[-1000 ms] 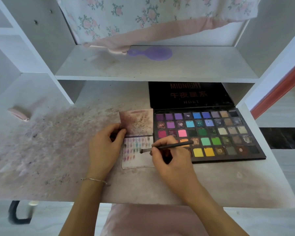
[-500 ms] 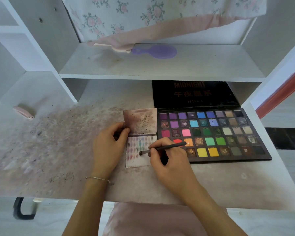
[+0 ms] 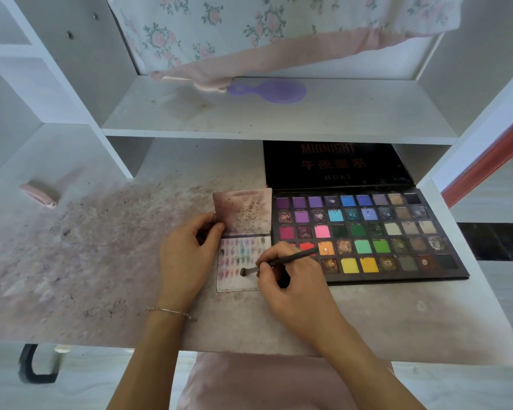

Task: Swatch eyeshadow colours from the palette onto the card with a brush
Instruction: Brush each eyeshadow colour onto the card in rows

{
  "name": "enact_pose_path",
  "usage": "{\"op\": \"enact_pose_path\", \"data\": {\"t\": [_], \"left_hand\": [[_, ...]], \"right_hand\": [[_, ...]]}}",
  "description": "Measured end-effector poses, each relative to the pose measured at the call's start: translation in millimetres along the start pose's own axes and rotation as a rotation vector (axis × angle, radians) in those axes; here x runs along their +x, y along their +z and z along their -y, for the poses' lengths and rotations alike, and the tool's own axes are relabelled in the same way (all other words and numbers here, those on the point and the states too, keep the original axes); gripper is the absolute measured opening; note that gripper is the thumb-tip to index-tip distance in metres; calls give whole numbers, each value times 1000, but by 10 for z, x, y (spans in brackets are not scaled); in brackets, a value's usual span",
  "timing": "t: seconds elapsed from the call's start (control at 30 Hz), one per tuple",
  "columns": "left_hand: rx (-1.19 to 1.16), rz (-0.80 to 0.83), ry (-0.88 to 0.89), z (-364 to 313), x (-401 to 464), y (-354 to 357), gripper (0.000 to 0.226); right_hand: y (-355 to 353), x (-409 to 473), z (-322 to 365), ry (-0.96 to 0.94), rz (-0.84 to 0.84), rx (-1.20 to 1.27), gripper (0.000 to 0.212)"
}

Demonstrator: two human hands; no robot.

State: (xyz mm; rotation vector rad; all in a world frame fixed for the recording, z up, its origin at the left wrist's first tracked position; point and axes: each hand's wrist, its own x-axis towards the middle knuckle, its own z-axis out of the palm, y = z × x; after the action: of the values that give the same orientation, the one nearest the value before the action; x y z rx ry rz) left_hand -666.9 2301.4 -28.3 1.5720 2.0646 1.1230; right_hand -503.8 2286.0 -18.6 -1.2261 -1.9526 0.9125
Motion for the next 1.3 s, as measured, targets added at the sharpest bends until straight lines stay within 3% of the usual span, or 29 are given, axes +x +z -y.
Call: {"op": "enact_pose_path", "data": {"t": [0.83,1.03,1.3], "left_hand": [[-4,-2,1,14,6,2,18],[-1,6,-9,13,7,-4,18],[-8,23,-41,-1,10,-18,21]], "right_hand": [[4,-5,-20,-10,-8,30,7],[-55,-55,-6,19,-146,248,16],[-315,-161,-125,-26,-317,255,25]]}}
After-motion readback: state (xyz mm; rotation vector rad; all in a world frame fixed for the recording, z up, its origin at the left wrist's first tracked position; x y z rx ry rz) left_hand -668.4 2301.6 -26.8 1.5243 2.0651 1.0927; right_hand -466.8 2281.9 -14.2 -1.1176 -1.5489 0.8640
